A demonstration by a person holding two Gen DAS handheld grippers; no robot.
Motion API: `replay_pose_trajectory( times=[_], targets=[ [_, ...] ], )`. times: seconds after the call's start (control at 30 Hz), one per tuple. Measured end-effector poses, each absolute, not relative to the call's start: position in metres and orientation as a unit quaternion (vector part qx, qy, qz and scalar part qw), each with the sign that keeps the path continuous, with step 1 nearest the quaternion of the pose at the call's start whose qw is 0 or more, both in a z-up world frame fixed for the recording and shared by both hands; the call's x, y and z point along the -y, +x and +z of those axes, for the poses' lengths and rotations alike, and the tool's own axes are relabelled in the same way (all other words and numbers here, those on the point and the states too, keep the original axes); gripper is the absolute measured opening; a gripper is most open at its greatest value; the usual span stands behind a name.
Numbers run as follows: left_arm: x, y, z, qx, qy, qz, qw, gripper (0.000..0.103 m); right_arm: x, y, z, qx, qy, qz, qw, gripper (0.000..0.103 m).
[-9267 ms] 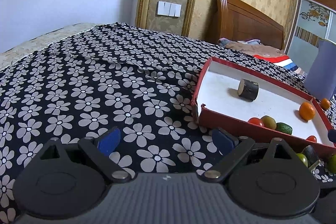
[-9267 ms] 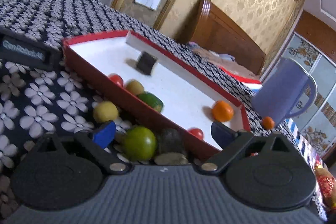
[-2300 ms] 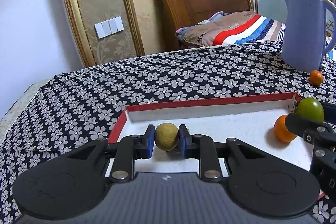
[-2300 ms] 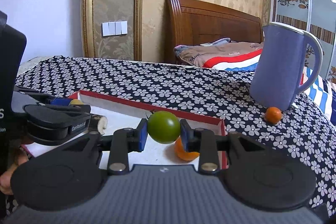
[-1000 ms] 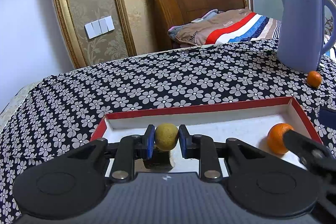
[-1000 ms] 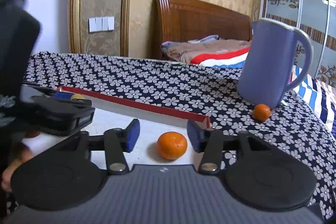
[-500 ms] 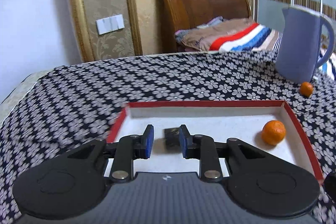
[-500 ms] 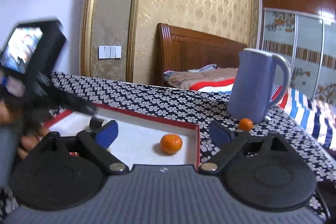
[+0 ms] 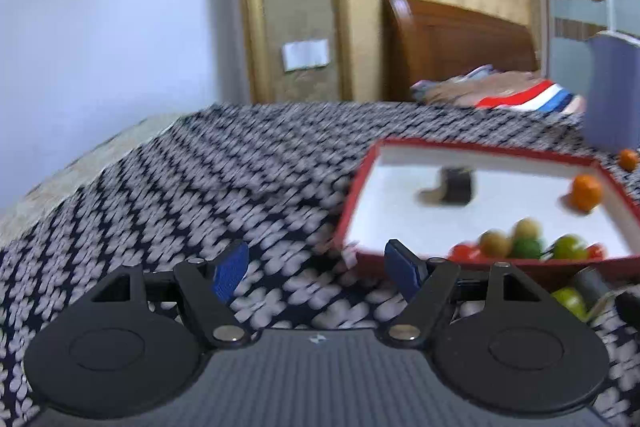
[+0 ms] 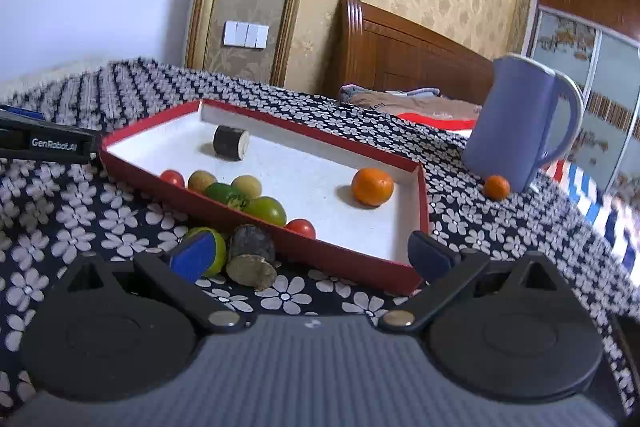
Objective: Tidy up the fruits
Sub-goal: 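Move both tools back to the items beside the tray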
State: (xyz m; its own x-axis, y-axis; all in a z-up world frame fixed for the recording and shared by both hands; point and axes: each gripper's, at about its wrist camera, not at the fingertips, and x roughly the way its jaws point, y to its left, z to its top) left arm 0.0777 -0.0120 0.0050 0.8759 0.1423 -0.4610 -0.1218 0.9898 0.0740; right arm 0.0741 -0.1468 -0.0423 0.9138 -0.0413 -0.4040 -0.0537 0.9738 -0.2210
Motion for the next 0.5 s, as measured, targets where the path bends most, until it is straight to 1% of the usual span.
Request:
replay_pose_trajectory(
  times=[0.1,0.27,0.37,0.4,0.43,0.5],
  targets=[
    [0.0,0.078,0.0,-0.246,0.005,0.068,0.967,0.075,0.137,0.08,-0.049,-0.218,-0.144,-0.009,0.965,0.103],
    [-0.006,0.073,-0.003,-0.246,0.005,0.067,0.967,0.075,0.131,0.096,-0.056,-0.242,-0.154,-0.01,0.958,0.103],
    [-0.009,0.07,-0.004,-0.247,0.001,0.07,0.966,0.075,0.126,0.103,-0.057,-0.242,-0.157,-0.02,0.957,0.103],
    [-0.01,0.07,-0.005,-0.25,-0.003,0.072,0.966,0.075,0.123,0.104,-0.054,-0.241,-0.152,-0.02,0.958,0.103],
    [-0.011,0.07,-0.005,-0.254,-0.006,0.075,0.964,0.075,0.121,0.1,-0.048,-0.24,-0.129,0.014,0.962,0.103],
    [-0.013,0.071,-0.005,-0.258,-0.011,0.076,0.963,0.075,0.123,0.085,-0.034,-0.211,-0.067,0.115,0.968,0.103]
  ],
)
